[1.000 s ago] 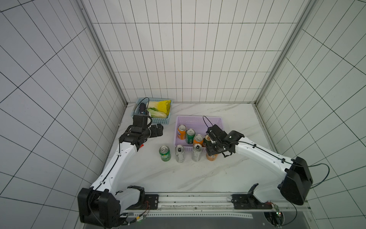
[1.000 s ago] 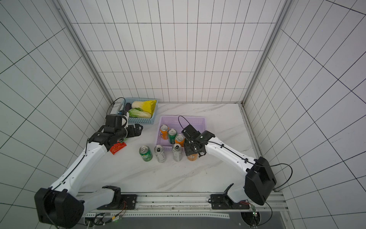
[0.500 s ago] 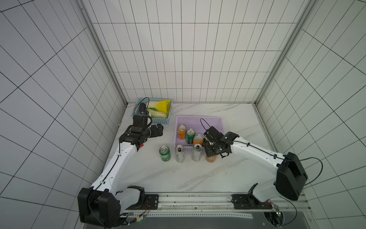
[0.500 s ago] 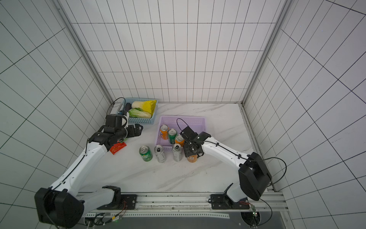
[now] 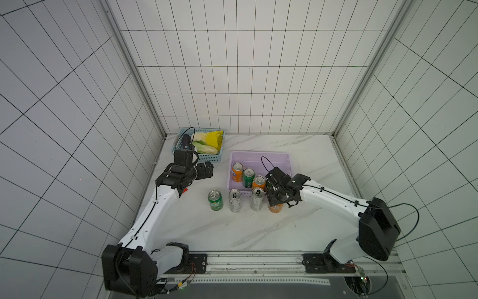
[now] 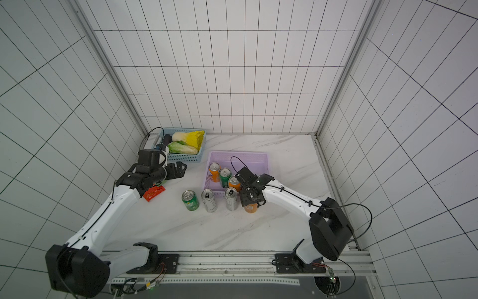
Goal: Take out the drinks from the basket
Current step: Place the drink at the center of the board, then pick up the drink from the basket.
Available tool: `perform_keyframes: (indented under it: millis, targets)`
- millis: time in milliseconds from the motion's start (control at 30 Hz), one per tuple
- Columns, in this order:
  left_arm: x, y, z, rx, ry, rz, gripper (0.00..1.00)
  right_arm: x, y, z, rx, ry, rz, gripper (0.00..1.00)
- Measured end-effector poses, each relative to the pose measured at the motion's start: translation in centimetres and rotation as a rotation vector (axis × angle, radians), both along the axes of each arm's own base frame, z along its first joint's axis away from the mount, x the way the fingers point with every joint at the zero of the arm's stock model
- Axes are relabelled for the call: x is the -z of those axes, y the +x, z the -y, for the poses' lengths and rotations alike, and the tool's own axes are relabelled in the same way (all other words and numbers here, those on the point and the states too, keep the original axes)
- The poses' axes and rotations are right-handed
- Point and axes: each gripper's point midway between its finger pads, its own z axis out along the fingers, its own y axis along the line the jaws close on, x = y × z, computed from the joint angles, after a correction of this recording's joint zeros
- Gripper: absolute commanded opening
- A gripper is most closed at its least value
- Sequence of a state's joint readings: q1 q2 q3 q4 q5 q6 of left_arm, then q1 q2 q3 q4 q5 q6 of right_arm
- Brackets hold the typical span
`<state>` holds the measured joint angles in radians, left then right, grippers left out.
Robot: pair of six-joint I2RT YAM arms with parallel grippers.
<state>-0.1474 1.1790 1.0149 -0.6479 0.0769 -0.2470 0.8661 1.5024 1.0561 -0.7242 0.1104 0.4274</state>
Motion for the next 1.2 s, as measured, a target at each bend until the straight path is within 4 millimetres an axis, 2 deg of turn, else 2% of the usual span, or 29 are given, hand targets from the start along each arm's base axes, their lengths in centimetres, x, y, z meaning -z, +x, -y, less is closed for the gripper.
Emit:
perform_keyframes:
  millis: [433, 600, 800, 967, 1200]
  targets:
    - [0.0, 0.0, 0.0, 0.000, 0.000, 0.000, 0.98, -0.1, 0.0, -0.1, 0.005, 0.006, 0.003, 0.84]
    - [0.0, 0.0, 0.0, 0.000, -0.001, 0.000, 0.98, -0.7, -0.1, 0.0, -0.003, 0.012, 0.013, 0.86]
    - [0.0, 0.0, 0.0, 0.000, -0.001, 0.000, 0.98, -2.9, -0.1, 0.2, -0.031, 0.014, 0.038, 0.90]
    - [0.0, 0.0, 0.0, 0.001, -0.002, -0.001, 0.98, -5.5, 1.0, 0.1, -0.085, 0.019, 0.066, 0.90]
    - [0.0, 0.0, 0.0, 0.001, -0.002, -0.001, 0.98, -7.7, 3.3, 3.0, -0.129, -0.017, 0.069, 0.91]
